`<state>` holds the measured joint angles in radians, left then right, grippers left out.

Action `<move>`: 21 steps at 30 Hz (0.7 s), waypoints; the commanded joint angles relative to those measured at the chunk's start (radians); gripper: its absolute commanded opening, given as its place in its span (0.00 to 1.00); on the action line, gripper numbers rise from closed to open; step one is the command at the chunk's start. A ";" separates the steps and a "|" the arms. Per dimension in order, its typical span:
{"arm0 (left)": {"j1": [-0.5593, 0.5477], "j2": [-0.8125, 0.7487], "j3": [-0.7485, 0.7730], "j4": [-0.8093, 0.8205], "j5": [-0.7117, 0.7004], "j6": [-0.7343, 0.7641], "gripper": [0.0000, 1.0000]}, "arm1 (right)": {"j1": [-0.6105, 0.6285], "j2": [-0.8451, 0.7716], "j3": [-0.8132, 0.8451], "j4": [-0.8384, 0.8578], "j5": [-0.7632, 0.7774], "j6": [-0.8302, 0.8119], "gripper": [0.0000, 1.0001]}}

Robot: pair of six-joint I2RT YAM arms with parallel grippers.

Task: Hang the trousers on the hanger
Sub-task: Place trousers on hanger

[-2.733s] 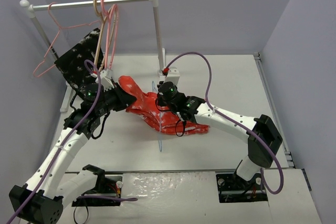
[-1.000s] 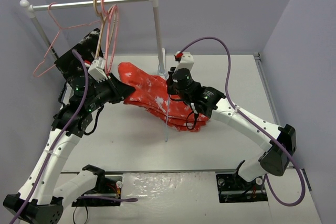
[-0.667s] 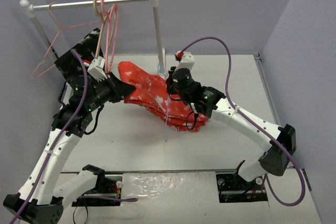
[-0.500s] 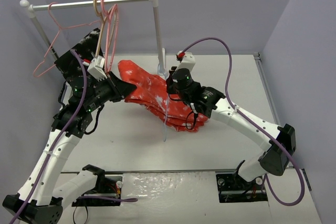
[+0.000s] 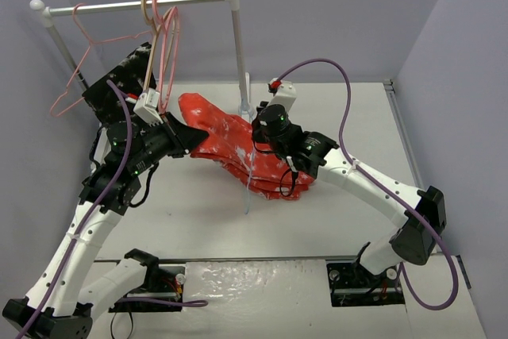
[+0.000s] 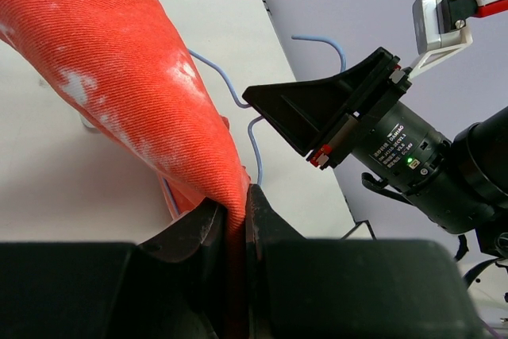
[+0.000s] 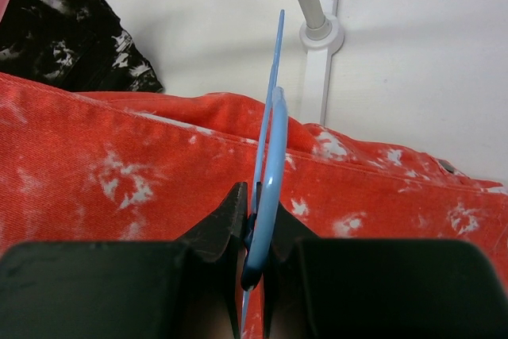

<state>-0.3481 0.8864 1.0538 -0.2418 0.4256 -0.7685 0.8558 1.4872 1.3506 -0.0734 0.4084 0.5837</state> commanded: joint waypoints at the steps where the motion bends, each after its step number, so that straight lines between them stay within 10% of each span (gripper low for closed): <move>1: -0.005 -0.039 0.047 0.126 0.013 0.032 0.00 | -0.014 -0.011 0.042 0.033 0.053 -0.010 0.00; 21: 0.037 -0.101 -0.246 0.016 -0.168 0.144 0.00 | -0.024 0.024 0.621 -0.347 -0.006 -0.243 0.00</move>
<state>-0.3440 0.7672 0.8456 -0.3233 0.2996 -0.6345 0.8416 1.5034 1.8092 -0.4216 0.3847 0.4045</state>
